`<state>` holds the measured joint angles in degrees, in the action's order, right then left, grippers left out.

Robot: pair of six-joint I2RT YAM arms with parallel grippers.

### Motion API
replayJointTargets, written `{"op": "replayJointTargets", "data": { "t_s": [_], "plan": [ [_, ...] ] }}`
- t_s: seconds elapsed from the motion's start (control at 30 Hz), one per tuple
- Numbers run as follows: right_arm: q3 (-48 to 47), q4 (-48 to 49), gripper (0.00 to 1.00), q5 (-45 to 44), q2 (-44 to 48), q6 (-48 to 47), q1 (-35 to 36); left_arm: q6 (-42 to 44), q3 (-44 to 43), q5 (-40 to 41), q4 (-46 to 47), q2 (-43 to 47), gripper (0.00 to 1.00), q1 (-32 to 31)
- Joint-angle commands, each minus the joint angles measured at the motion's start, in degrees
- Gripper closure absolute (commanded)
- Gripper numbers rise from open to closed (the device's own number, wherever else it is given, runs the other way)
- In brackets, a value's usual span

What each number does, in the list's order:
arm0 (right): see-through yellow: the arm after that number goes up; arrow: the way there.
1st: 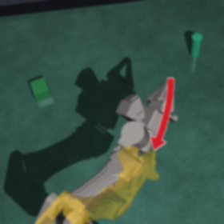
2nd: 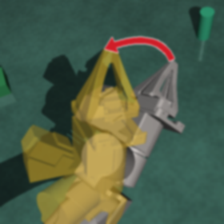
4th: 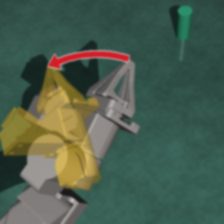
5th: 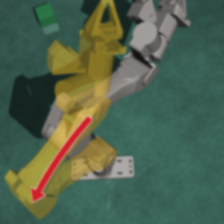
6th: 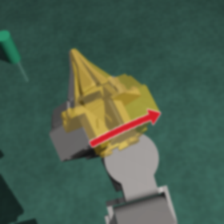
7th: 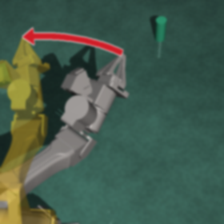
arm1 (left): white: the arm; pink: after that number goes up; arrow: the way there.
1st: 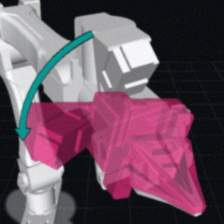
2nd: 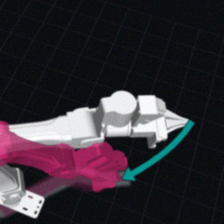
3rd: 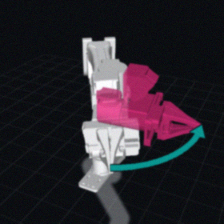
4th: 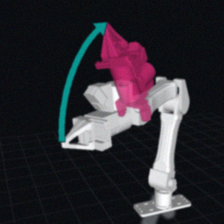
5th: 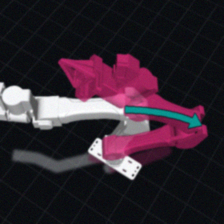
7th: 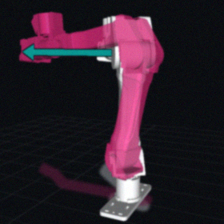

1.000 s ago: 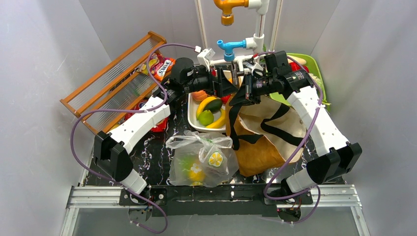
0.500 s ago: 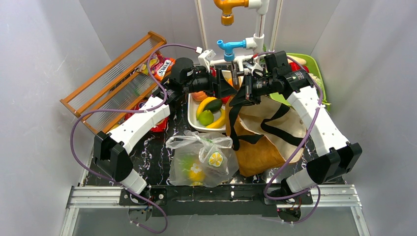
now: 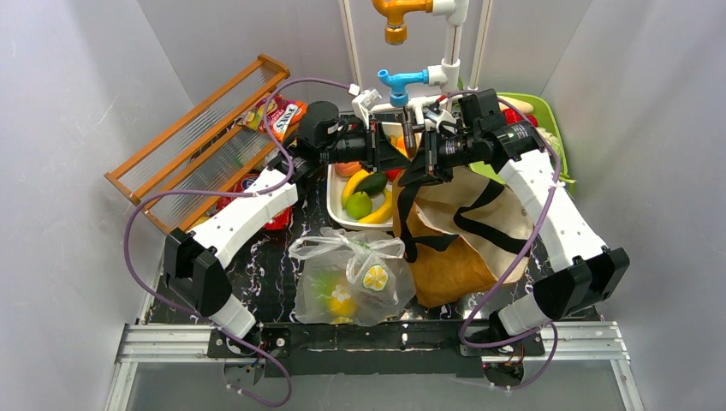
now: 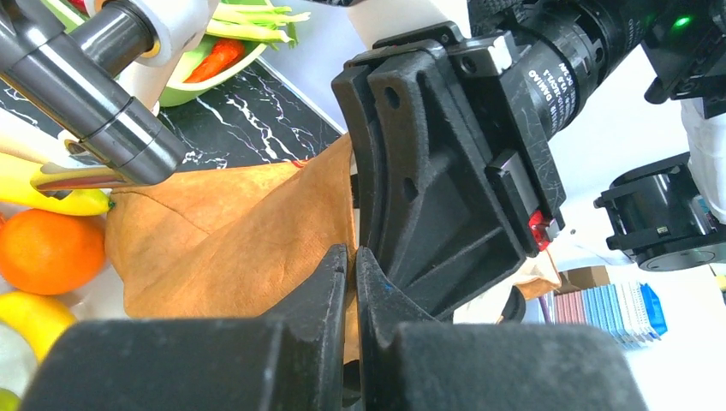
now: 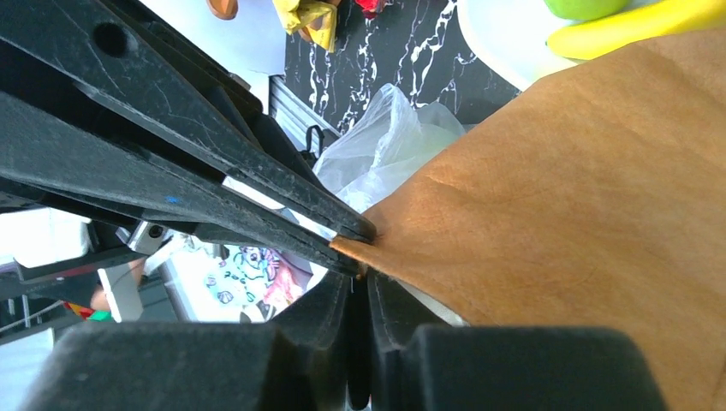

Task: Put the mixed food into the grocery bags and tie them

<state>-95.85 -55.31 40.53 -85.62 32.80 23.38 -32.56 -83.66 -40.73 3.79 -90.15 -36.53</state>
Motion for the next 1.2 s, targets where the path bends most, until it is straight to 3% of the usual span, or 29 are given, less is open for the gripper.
{"op": "replayJointTargets", "data": {
  "t_s": [0.0, 0.1, 0.33, 0.5, 0.7, 0.87, 1.17],
  "plan": [
    [-3.27, -0.72, 0.73, 0.24, -0.2, -1.84, 0.19, 0.71, -0.02, -2.6, -0.9, 1.49, 1.0, -0.2],
    [-6.83, -5.93, 0.52, -2.29, -0.86, -5.17, 0.23, 0.91, -0.48, -2.33, -1.5, 1.33, 1.0, -0.2],
    [-18.23, -18.24, 0.25, -14.18, -0.74, -9.32, 0.16, 1.01, -0.72, -2.4, -1.84, 1.45, 1.0, -0.18],
    [-21.34, -22.68, 0.22, -25.9, 1.47, -7.98, 0.0, 1.83, -0.93, -2.22, -2.73, 1.77, 1.0, -0.19],
    [-12.25, -19.75, 0.21, -43.36, 12.27, -10.8, -0.25, 3.6, -2.06, -1.73, -6.11, 2.4, 1.0, -0.2],
    [-7.67, -21.97, 0.09, -58.83, 20.78, -11.59, -0.48, 3.56, -2.2, -1.78, -6.45, 2.56, 1.0, -0.2],
    [3.44, -28.81, 0.04, -67.12, 26.21, -6.45, -1.57, 3.38, -2.33, -2.05, -6.7, 2.88, 1.0, -0.17]
  ]
}}
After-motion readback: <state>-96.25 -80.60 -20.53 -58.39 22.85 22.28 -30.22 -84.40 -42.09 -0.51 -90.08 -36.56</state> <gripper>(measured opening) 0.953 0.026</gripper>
